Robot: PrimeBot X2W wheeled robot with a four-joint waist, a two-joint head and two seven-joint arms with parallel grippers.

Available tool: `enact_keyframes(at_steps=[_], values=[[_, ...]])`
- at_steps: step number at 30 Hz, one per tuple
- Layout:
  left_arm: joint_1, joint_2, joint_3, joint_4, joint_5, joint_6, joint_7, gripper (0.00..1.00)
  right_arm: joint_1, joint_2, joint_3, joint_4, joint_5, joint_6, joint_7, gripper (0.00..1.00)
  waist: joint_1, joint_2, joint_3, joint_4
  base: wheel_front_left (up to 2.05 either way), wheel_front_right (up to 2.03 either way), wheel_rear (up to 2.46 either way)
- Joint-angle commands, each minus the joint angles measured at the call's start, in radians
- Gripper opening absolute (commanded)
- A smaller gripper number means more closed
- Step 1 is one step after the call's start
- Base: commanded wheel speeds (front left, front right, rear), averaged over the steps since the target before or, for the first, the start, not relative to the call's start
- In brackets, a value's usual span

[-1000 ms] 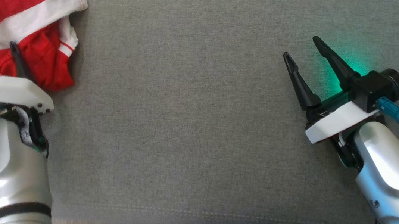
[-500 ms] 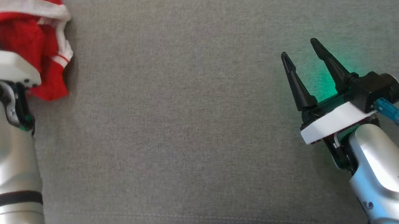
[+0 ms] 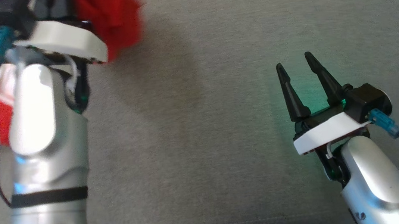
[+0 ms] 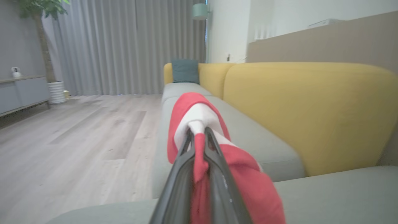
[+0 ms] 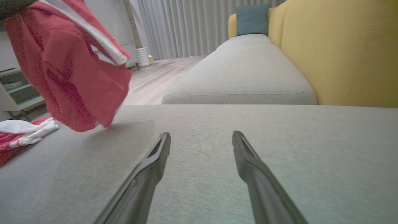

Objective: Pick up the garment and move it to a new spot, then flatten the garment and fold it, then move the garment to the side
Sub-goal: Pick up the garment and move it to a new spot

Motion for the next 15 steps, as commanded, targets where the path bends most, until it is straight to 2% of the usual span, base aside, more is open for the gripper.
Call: enact_keyframes(at_steps=[1, 4, 9, 12, 15], values=[[-0.001, 0.026, -0.017, -0.057, -0.035, -0.003, -0.012, 0.00, -0.002, 0.014, 0.011, -0.032, 0.006, -0.001, -0.006, 1.00, 0.0000, 0.0000, -0.028, -0.066, 0.00, 0.00, 0.00], [0.012, 0.026, -0.092, -0.093, -0.121, 0.008, -0.012, 0.00, 0.001, 0.017, 0.005, -0.033, 0.008, -0.001, -0.006, 1.00, 0.0000, 0.0000, -0.035, -0.099, 0.00, 0.00, 0.00], [0.052, 0.025, -0.286, -0.185, -0.284, 0.095, -0.012, 0.00, 0.010, 0.020, -0.014, -0.038, 0.010, -0.001, -0.006, 1.00, 0.0000, 0.0000, -0.042, -0.162, 0.00, 0.00, 0.00], [0.087, 0.025, -0.373, -0.193, -0.321, 0.141, -0.012, 0.00, 0.015, 0.021, -0.023, -0.038, 0.012, -0.001, -0.006, 1.00, 0.0000, 0.0000, -0.043, -0.190, 0.00, 0.00, 0.00], [0.134, 0.025, -0.413, -0.177, -0.323, 0.173, -0.012, 0.00, 0.022, 0.022, -0.026, -0.039, 0.011, -0.001, -0.006, 1.00, 0.0000, 0.0000, -0.046, -0.209, 0.00, 0.00, 0.00]])
